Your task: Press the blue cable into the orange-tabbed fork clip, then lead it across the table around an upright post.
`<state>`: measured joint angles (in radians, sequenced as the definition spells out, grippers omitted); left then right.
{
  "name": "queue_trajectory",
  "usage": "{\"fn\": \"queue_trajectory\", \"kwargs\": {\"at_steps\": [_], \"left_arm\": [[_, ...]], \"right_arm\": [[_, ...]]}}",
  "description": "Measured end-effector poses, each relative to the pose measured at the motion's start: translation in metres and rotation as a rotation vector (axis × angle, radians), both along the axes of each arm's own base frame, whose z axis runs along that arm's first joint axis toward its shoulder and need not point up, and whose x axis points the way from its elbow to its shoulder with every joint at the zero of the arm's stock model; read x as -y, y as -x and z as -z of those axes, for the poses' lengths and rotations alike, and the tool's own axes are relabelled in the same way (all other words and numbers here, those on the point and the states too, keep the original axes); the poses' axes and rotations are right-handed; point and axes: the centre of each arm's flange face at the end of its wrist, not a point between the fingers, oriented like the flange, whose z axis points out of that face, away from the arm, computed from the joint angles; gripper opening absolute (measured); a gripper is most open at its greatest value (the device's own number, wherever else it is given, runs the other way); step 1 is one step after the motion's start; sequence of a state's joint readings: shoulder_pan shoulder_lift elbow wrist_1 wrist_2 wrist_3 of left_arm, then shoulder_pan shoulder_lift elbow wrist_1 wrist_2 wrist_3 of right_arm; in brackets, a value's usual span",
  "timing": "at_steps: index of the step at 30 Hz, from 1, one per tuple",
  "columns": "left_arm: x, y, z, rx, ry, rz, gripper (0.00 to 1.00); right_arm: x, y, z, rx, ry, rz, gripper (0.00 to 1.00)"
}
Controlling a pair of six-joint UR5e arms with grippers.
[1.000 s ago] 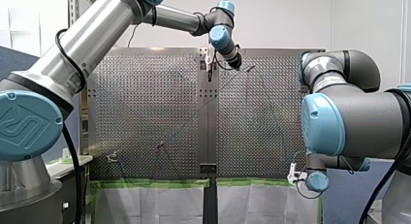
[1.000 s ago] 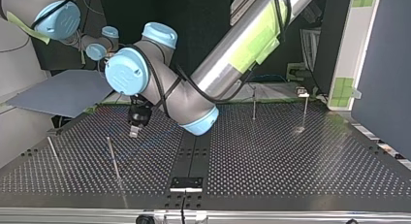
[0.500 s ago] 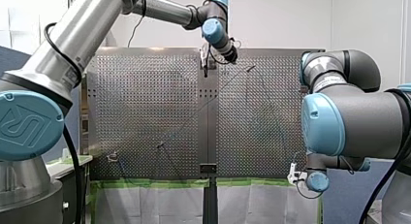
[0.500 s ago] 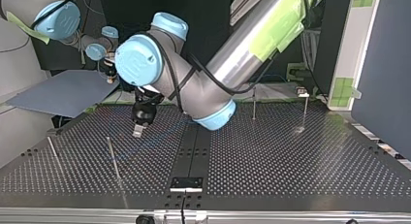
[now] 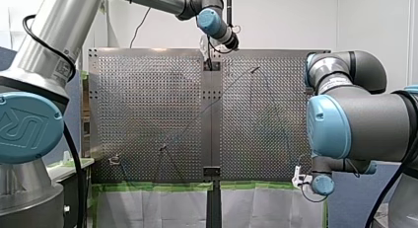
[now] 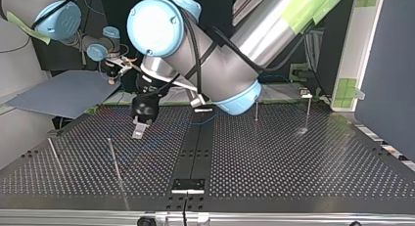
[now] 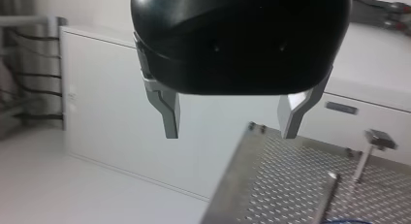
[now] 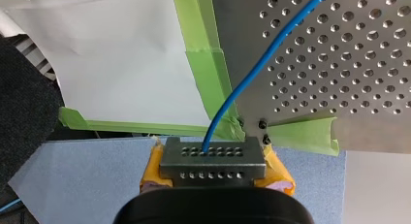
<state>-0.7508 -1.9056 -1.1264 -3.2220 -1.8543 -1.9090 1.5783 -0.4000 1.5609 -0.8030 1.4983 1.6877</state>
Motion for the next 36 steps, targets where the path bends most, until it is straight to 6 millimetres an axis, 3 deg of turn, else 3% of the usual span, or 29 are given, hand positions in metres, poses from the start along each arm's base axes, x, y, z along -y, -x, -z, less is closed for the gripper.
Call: {"fn": "queue_trajectory", "kwargs": {"at_steps": [20,25,36], "left_arm": [[-0.043,0.047,-0.039,0.143,0.130,-0.004,1.00],[-0.046,0.050,-0.029,0.156,0.143,-0.004,1.00],[-0.048,0.049,0.017,0.156,0.148,-0.008,1.00]], "right_arm": [[0.000,0.000,0.000,0.000,-0.001,-0.001,0.00],[0.000,0.000,0.000,0.000,-0.002,-0.001,0.00],[0.000,-0.001,0.000,0.000,-0.001,-0.002,0.00]]}}
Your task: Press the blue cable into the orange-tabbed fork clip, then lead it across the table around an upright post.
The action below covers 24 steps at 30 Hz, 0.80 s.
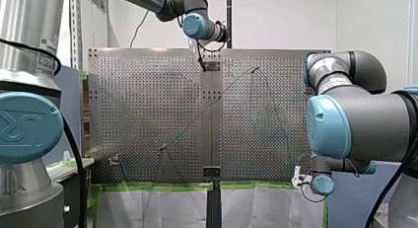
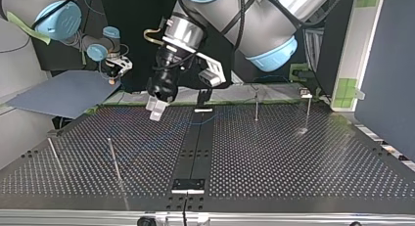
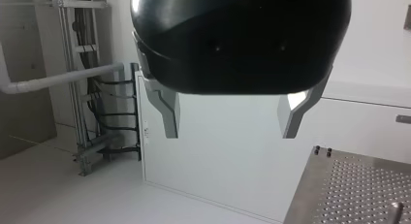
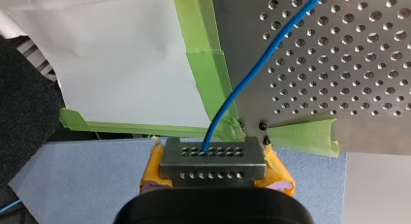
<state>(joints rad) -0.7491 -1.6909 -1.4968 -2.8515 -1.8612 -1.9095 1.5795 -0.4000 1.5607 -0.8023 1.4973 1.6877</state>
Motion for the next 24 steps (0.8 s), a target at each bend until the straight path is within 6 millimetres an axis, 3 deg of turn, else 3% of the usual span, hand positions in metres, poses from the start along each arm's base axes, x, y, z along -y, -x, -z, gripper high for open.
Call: {"fn": "queue_trajectory", "kwargs": {"at_steps": [24], "left_arm": [[-0.014,0.008,0.090,-0.014,0.022,-0.035,1.00]], "right_arm": [[0.000,0.000,0.000,0.000,0.002,0.000,0.00]]}}
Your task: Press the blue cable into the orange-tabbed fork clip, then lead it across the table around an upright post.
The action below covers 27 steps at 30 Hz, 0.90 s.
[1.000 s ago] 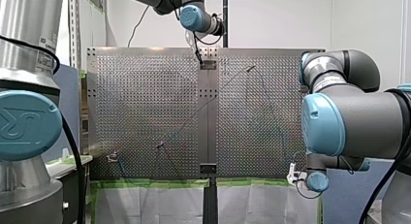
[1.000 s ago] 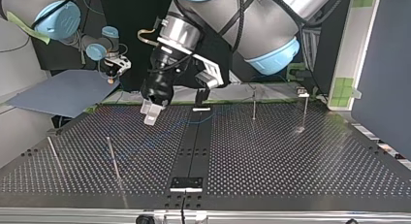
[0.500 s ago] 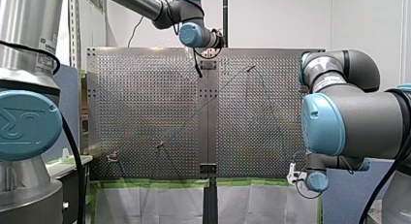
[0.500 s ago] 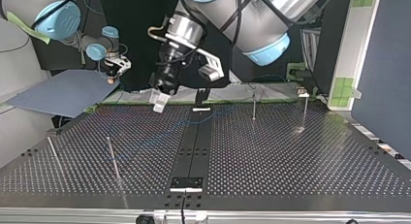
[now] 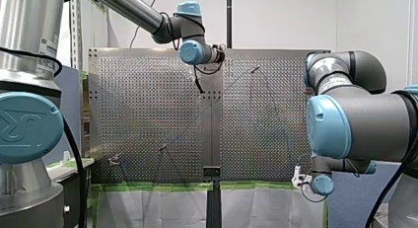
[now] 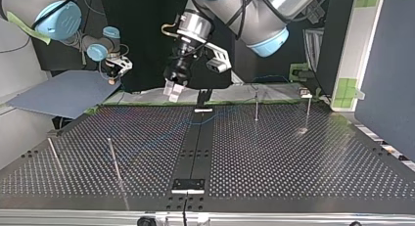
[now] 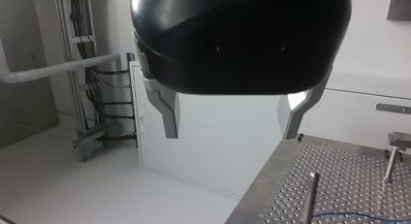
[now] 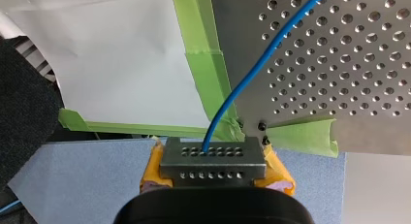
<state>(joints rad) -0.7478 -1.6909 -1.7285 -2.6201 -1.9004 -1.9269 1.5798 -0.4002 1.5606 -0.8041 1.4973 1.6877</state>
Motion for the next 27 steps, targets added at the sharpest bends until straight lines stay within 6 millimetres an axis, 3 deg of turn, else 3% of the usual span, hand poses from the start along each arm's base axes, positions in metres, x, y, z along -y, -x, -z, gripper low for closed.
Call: {"fn": "queue_trajectory", "kwargs": {"at_steps": [27], "left_arm": [[-0.039,0.029,0.103,-0.056,0.031,-0.061,1.00]], "right_arm": [[0.002,0.000,-0.001,0.000,0.004,0.000,0.00]]}}
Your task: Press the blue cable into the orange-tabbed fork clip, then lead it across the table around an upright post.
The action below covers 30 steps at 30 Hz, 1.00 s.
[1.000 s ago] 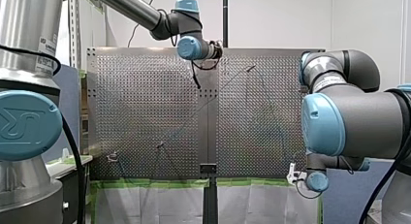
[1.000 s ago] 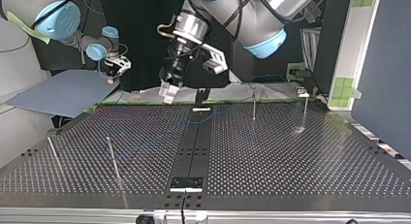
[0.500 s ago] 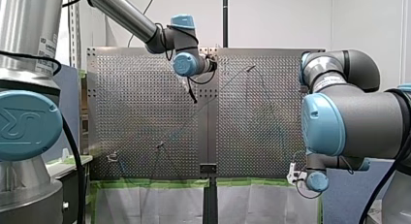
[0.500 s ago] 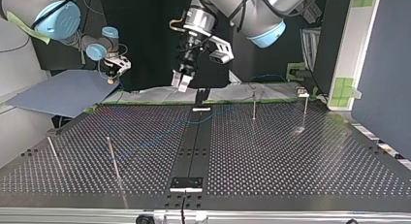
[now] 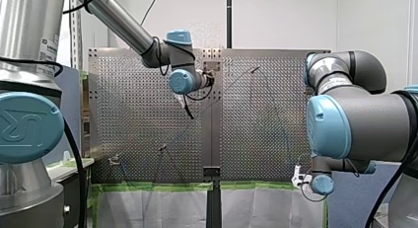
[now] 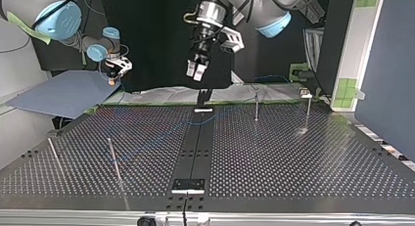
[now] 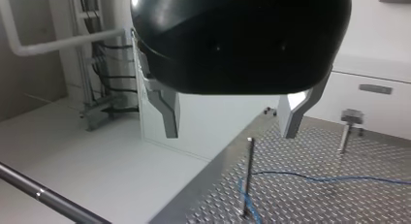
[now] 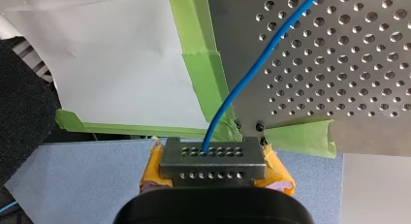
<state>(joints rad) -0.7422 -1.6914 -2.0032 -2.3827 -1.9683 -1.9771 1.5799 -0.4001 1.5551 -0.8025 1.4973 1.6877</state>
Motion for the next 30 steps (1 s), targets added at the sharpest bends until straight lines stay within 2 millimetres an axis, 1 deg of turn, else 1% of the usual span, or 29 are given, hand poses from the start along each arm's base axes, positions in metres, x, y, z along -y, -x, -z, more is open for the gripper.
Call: {"fn": "queue_trajectory", "kwargs": {"at_steps": [8,22,26,30], "left_arm": [[-0.017,0.013,0.031,-0.044,-0.041,-0.019,1.00],[-0.051,0.025,0.076,-0.062,-0.040,-0.062,1.00],[-0.061,0.029,0.094,-0.068,-0.078,-0.082,1.00],[-0.067,0.034,0.114,-0.080,-0.122,-0.079,1.00]], "right_arm": [[0.001,-0.001,0.000,0.003,-0.001,-0.007,0.00],[0.000,-0.004,-0.001,0.005,-0.002,-0.017,0.00],[0.000,-0.005,-0.001,0.005,-0.002,-0.019,0.00],[0.000,-0.006,-0.001,0.005,-0.002,-0.022,0.00]]}}
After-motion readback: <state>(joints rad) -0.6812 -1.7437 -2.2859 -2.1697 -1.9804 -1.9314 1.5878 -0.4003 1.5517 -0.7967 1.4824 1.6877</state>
